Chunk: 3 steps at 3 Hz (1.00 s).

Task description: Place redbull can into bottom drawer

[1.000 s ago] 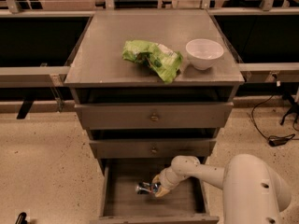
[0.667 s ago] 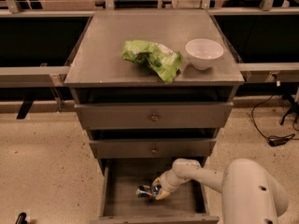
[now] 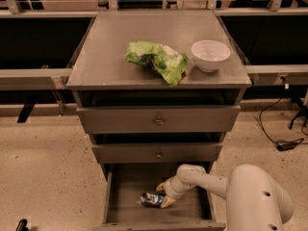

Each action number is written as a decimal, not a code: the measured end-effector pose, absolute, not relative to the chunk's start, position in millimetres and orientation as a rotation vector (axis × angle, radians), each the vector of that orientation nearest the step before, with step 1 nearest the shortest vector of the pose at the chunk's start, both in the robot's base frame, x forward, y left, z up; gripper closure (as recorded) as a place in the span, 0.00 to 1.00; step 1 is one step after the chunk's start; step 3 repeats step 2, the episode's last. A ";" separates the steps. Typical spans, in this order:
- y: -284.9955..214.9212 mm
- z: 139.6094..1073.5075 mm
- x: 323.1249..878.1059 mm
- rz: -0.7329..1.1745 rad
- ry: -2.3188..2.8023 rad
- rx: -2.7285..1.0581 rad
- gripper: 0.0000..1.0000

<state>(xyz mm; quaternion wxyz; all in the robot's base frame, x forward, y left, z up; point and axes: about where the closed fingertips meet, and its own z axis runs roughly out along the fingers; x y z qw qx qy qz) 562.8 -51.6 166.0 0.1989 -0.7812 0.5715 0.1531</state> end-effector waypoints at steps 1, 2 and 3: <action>-51.6 165.9 562.7 0.428 1.598 -2.185 0.00; -51.5 165.9 562.7 0.428 1.598 -2.185 0.00; -51.5 165.9 562.7 0.428 1.598 -2.185 0.00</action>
Offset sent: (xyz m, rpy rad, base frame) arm 0.0000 0.0000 0.0000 0.0000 0.0000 0.0000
